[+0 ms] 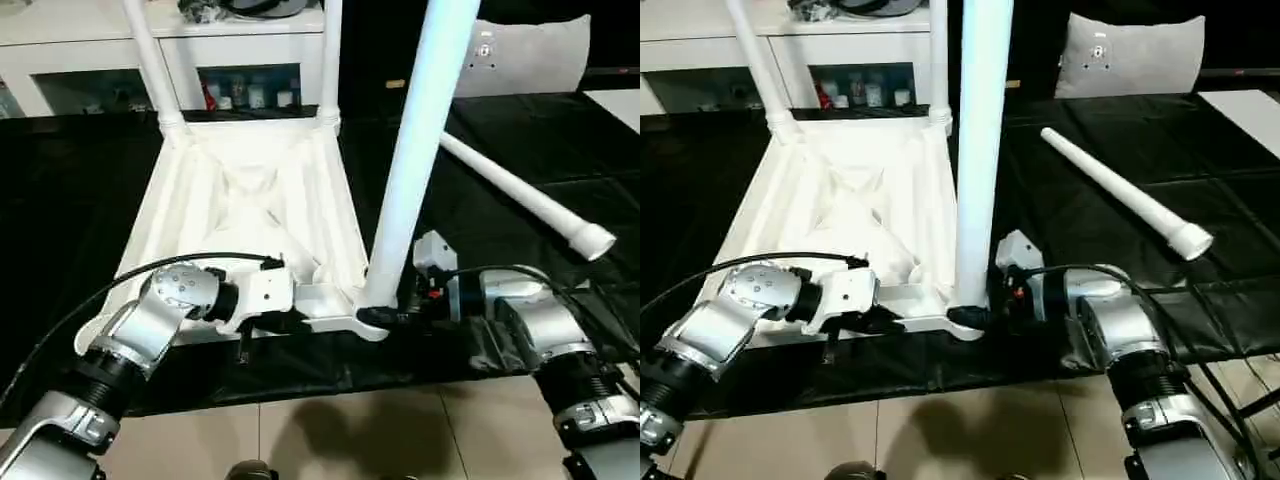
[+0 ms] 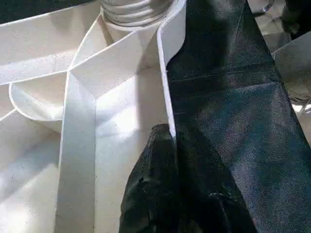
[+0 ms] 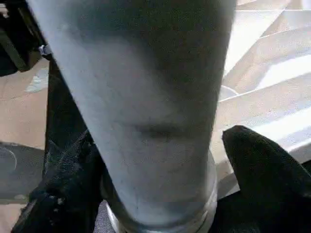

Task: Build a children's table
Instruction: Rotate leg to tighten

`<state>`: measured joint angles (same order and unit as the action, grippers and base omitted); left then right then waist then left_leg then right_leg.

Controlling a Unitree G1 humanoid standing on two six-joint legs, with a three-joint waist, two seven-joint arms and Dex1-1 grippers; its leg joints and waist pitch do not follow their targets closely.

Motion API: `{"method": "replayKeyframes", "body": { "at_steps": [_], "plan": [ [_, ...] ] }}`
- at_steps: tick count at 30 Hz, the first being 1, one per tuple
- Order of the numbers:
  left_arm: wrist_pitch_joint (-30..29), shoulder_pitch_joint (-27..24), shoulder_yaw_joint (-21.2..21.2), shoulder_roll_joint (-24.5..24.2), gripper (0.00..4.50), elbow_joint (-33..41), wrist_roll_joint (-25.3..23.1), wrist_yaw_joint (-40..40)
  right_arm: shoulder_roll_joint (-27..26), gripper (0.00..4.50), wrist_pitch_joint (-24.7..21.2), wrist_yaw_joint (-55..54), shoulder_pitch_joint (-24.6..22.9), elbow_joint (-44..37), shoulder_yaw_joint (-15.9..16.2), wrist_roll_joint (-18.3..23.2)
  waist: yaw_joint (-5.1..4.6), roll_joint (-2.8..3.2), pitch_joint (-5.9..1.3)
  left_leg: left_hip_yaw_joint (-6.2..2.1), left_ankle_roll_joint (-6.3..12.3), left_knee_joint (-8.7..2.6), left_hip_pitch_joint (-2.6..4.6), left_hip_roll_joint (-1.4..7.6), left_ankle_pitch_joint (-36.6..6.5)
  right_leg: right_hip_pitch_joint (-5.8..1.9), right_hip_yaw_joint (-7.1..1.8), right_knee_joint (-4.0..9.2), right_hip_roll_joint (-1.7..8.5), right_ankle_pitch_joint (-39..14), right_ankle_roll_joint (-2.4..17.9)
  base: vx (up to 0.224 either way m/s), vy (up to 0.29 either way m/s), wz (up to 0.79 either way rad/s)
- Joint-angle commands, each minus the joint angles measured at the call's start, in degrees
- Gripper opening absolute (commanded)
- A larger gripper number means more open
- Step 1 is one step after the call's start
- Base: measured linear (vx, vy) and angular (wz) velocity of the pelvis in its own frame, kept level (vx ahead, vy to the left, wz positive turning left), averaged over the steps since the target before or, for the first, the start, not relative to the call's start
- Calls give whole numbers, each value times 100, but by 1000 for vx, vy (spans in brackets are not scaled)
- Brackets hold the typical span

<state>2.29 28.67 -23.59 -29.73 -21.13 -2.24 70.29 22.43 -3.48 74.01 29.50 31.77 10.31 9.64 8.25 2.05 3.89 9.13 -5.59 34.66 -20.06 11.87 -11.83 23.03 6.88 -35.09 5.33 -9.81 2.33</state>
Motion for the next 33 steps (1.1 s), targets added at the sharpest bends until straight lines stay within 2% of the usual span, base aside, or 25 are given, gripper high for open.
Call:
{"method": "replayKeyframes", "body": {
  "at_steps": [1,4,8,13,15,16,17,19,20,21,22,23,26,27,28,29,30,31,33],
  "plan": [
    [128,19,-280,8,0,-37,-166,217,61,345,-71,28,118,83,53,0,-47,-8,-473,14,346,-408,-21,143,-827,-338,-331,415,336,-1435,1004,0,0,0],
    [115,11,-282,-1,0,-47,-159,228,47,322,-128,53,119,116,59,8,-44,-4,-471,15,316,-413,-13,149,-870,-331,-333,431,344,-1637,943,0,0,0],
    [-8,-65,-206,21,0,35,-53,260,-95,287,-323,76,114,101,-35,164,-42,-1,-475,16,326,-409,-13,152,-834,-327,-333,427,343,-1577,949,0,0,0],
    [-414,-173,-57,95,0,237,135,143,-233,274,-602,-18,18,-78,-86,334,-54,-1,-476,17,323,-411,-16,163,-781,-329,-332,413,346,-1518,993,0,0,0],
    [-465,-181,-42,102,0,255,147,120,-246,273,-622,-42,12,-87,-89,340,-62,-6,-465,25,314,-411,-14,143,-845,-324,-328,441,340,-1680,933,0,0,0],
    [-1027,-280,178,270,0,491,256,-321,-514,272,-779,-690,-7,-18,-113,181,-71,-2,-465,22,278,-418,-8,160,-851,-323,-332,435,353,-1711,936,0,0,0],
    [-1197,-307,236,322,0,566,281,-451,-605,272,-821,-899,-1,15,-137,147,-84,0,-458,19,246,-421,-13,166,-849,-318,-337,424,353,-1707,937,0,0,0],
    [-1614,-370,371,454,0,756,337,-770,-835,272,-896,-1407,20,96,-216,89,-134,-7,-436,7,173,-444,-24,134,-966,-329,-316,462,348,-1987,849,0,0,0],
    [-2019,-428,493,642,0,971,364,-1125,-1121,272,-985,-1976,102,238,-392,126,-182,-26,-437,-1,138,-455,-20,122,-1031,-336,-305,479,348,-2120,796,0,0,0],
    [-2019,-428,493,642,0,971,364,-1125,-1121,272,-985,-1976,102,238,-392,126,-251,-25,-429,-7,105,-458,-30,124,-1066,-330,-308,480,354,-2176,801,0,0,0],
    [-2279,-466,584,803,0,1120,368,-1393,-1327,272,-1054,-2399,177,362,-517,143,-308,-19,-436,-16,89,-461,-36,113,-1083,-347,-296,494,349,-2237,762,0,0,0],
    [-2428,-480,642,927,0,1202,357,-1583,-1448,272,-1069,-2680,231,455,-571,119,-348,-42,-433,-22,81,-467,-63,113,-1051,-361,-294,488,346,-2213,754,0,0,0],
    [-2825,-435,805,1391,0,1332,239,-2252,-1798,272,-1022,-3576,424,839,-747,44,-468,-51,-429,-7,112,-435,-56,71,-1018,-344,-286,524,328,-2250,739,0,0,0],
    [-2939,-421,830,1494,0,1376,207,-2413,-1882,272,-1030,-3783,465,918,-809,36,-475,-47,-437,-5,139,-429,-51,64,-1003,-341,-286,531,329,-2246,740,0,0,0],
    [-3052,-332,831,1779,0,1385,65,-2850,-2113,307,-983,-4068,548,1105,-957,110,-505,-51,-444,3,198,-419,-52,68,-925,-330,-294,523,320,-2120,770,0,0,0],
    [-3097,-298,828,1880,0,1381,29,-2992,-2181,342,-952,-4090,555,1127,-973,117,-512,-53,-441,7,217,-418,-46,75,-913,-322,-297,528,315,-2083,784,0,0,0],
    [-3123,-271,816,1946,0,1382,1,-3094,-2228,342,-941,-4103,554,1129,-983,108,-502,-37,-450,19,267,-404,-27,72,-898,-311,-298,530,314,-2007,820,0,0,0],
    [-3122,-254,801,1952,0,1371,-18,-3123,-2228,344,-920,-4084,543,1110,-958,73,-484,-43,-469,12,330,-402,-64,70,-765,-344,-295,498,315,-1808,855,0,0,0],
    [-3094,-224,759,1932,0,1333,-91,-3156,-2195,354,-834,-4018,514,1067,-868,-39,-478,-27,-472,12,373,-402,-68,78,-703,-336,-294,483,304,-1622,884,0,0,0]
  ]
}}
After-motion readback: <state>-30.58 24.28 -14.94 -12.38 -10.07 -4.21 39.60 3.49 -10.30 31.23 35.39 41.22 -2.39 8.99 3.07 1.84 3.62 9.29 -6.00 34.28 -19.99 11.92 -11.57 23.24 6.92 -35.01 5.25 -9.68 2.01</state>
